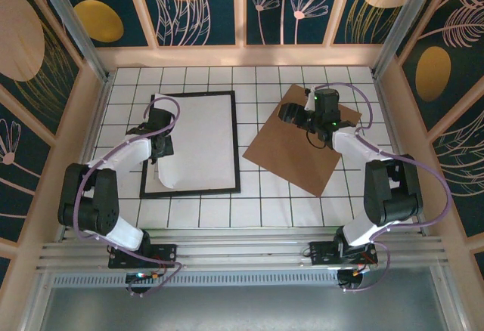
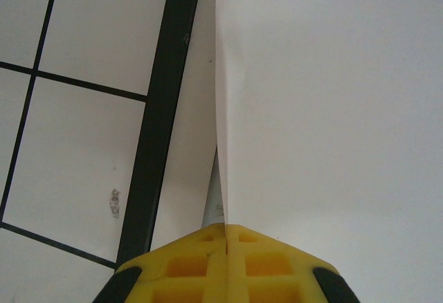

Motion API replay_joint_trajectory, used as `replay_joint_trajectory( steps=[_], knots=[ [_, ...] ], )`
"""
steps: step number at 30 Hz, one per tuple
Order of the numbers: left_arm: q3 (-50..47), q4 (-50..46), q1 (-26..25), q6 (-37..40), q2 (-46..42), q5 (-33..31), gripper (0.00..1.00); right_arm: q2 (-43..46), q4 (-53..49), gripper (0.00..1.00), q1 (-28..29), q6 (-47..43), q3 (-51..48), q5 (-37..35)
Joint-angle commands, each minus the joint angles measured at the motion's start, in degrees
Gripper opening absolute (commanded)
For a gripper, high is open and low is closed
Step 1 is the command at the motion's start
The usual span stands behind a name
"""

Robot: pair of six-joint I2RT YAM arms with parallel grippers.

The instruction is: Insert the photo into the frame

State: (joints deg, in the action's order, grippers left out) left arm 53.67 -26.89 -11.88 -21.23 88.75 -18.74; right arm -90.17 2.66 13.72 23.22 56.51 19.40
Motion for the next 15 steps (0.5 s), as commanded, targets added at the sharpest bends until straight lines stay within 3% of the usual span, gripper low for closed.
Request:
replay_joint_trajectory(
  steps=[1, 10, 15],
  knots=[
    [-0.26, -1.72, 0.5, -0.31, -1.24, -1.47, 0.0, -1.14, 0.41, 0.76, 0.32, -0.02, 1.41, 0.38],
    [-1.27, 1.62, 0.5, -1.05, 0.44, 4.06, 0.0, -1.56, 0.39, 0.76, 0.4, 0.07, 1.58, 0.38],
    [-1.09, 2.07, 0.47, -1.32, 1.16, 2.3, 0.04, -1.58, 0.07, 0.76, 0.35, -0.02, 1.58, 0.2]
  ],
)
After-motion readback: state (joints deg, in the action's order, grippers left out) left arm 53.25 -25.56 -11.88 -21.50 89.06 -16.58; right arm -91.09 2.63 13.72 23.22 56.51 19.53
